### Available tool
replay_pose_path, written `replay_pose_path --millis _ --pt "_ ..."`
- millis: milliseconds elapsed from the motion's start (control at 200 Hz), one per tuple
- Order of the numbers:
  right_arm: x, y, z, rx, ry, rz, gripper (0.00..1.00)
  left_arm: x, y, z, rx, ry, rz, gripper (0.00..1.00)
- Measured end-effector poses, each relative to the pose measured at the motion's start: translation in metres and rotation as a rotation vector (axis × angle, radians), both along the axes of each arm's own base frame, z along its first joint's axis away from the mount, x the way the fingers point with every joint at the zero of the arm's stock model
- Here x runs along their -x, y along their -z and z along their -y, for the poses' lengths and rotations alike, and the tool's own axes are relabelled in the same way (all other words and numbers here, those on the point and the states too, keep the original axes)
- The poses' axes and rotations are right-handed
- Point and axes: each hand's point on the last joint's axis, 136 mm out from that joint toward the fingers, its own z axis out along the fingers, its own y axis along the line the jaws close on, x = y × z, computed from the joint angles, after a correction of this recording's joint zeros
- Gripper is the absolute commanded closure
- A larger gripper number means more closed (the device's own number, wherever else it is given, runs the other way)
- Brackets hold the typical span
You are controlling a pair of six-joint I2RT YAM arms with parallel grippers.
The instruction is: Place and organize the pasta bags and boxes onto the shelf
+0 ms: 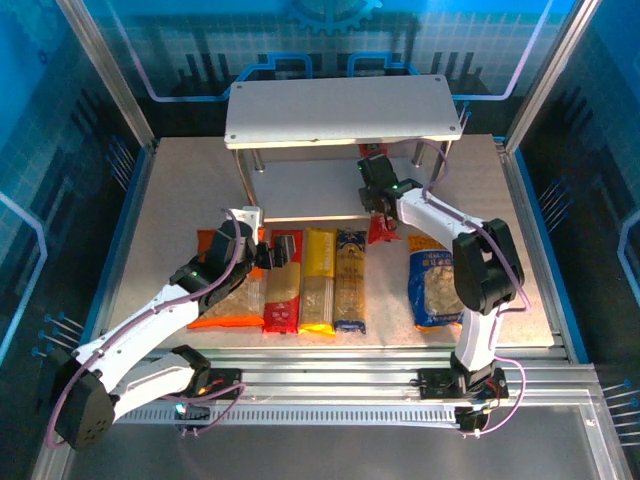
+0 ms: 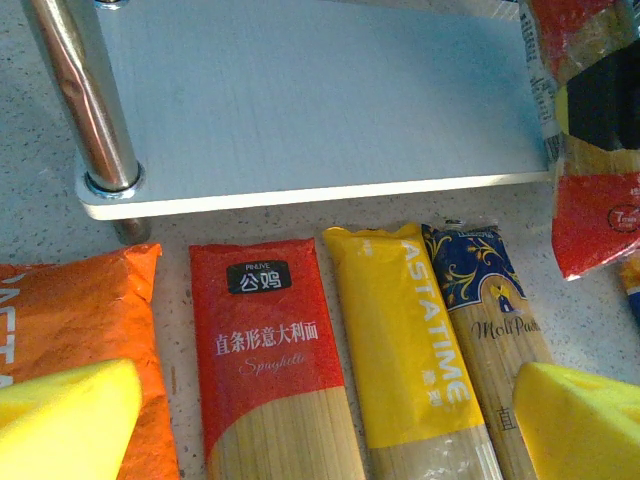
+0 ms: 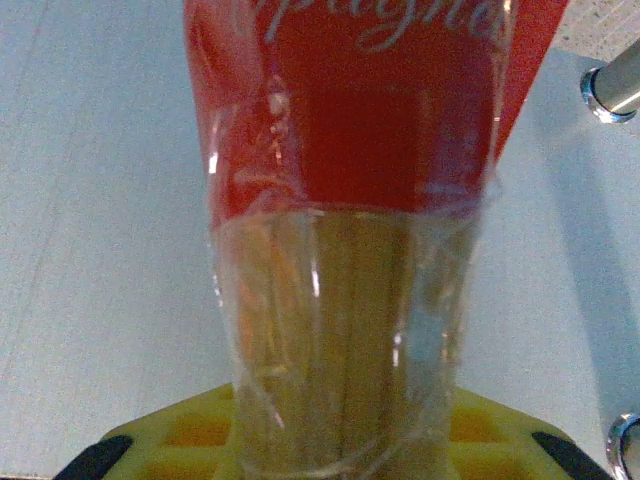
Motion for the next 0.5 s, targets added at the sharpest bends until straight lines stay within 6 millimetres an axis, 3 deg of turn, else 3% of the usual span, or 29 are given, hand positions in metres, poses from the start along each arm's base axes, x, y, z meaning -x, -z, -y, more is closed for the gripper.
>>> replay_pose_path --millis 90,220,500 --pt "-0.009 0.000 -0.001 -0.006 0.009 0.018 0.48 0.000 0.000 0.000 0.000 0.000 0.000 0.03" --pt "-0.020 -0.008 -0.002 -0.018 0.017 0.060 0.44 0.001 0.001 0.000 -0.003 0.000 -0.005 0.03" --pt "-0.024 -0.010 0.001 -0.027 0.030 0.075 0.36 0.001 0.001 0.000 -0.003 0.000 -0.005 0.03"
